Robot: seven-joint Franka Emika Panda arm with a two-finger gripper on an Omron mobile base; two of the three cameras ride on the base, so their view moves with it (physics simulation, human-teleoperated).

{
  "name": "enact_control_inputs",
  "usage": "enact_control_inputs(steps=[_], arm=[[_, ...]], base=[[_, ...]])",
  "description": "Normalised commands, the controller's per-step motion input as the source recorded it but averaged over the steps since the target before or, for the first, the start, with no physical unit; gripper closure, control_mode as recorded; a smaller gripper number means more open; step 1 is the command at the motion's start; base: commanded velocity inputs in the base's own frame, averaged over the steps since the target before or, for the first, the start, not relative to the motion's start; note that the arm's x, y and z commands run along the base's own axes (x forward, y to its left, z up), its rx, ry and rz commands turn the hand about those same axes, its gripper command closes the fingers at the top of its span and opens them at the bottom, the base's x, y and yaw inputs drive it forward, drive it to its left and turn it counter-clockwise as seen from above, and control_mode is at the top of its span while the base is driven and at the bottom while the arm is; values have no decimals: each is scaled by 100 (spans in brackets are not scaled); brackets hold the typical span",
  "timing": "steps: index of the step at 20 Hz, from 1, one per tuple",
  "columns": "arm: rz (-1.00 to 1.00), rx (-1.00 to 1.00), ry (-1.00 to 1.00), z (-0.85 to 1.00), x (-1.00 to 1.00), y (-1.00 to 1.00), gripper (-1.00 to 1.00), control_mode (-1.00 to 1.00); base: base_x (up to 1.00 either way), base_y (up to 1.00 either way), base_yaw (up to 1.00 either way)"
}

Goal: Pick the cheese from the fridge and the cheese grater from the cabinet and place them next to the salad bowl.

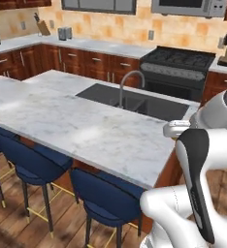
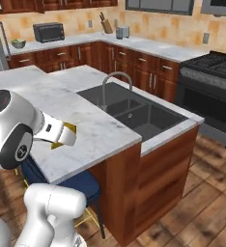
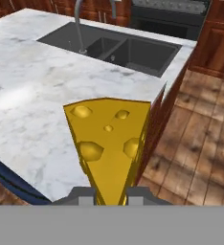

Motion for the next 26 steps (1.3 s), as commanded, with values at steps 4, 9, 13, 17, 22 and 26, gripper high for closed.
enact_control_inputs(steps=[4, 9, 13, 17, 22, 26], arm=[[0, 0, 0, 0, 0, 0, 100, 100], [0, 0, 0, 0, 0, 0, 100, 100], [0, 0, 0, 0, 0, 0, 100, 100], [0, 0, 0, 0, 0, 0, 100, 100], [0, 0, 0, 0, 0, 0, 100, 100], [0, 0, 0, 0, 0, 0, 100, 100]], base=[[57, -100, 30], [13, -100, 7], [12, -100, 12], [69, -100, 13], [79, -100, 18], [74, -100, 22]])
